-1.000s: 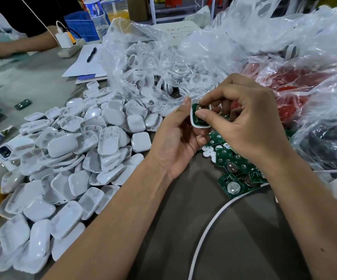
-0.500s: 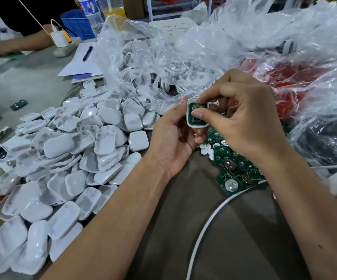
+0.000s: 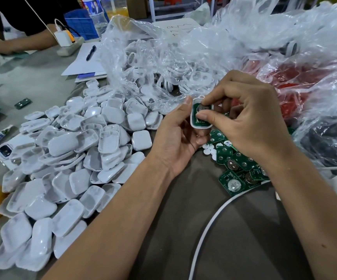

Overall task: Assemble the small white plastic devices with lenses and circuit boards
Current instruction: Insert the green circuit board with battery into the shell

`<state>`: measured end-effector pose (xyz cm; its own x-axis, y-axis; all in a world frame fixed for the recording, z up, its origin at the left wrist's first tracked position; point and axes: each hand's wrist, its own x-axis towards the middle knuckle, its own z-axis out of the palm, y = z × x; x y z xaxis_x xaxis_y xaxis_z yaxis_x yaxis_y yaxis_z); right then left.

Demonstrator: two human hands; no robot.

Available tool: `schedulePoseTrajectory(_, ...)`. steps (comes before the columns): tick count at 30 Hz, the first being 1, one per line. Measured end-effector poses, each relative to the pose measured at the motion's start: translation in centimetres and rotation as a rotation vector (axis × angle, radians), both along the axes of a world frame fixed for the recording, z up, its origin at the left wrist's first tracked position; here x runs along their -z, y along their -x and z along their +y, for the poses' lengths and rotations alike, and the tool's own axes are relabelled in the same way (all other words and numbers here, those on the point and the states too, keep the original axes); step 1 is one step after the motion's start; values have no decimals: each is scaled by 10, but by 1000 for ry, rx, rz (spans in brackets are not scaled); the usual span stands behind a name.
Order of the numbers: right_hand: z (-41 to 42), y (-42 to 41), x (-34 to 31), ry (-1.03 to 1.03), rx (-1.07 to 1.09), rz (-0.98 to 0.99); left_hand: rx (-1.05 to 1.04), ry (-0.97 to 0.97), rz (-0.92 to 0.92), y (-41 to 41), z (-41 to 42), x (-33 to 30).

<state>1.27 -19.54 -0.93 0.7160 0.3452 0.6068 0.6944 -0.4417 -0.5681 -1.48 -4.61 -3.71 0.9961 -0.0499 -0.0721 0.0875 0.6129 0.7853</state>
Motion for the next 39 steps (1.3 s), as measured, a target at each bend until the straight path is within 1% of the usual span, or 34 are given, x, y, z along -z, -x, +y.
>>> schedulePoseTrajectory(4, 1, 0, 1, -10, 12, 9, -4, 10, 4, 0, 0, -1)
schedulePoseTrajectory(8, 2, 1, 1, -36, 62, -46, -2, 32, 0, 0, -1, -1)
schedulePoseTrajectory(16, 0, -2, 2, -157, 83, -66, 25, 127, 6, 0, 0, -4)
schedulePoseTrajectory(21, 0, -5, 6, -139, 53, -51, 19, 198, 34, -2, 1, -5)
schedulePoseTrajectory(32, 2, -6, 8, -65, 1, -83, 31, 276, 12, -2, 6, -3)
schedulePoseTrajectory(39, 2, -2, 4, -135, -2, -10, 67, 311, -21, -4, 10, -4)
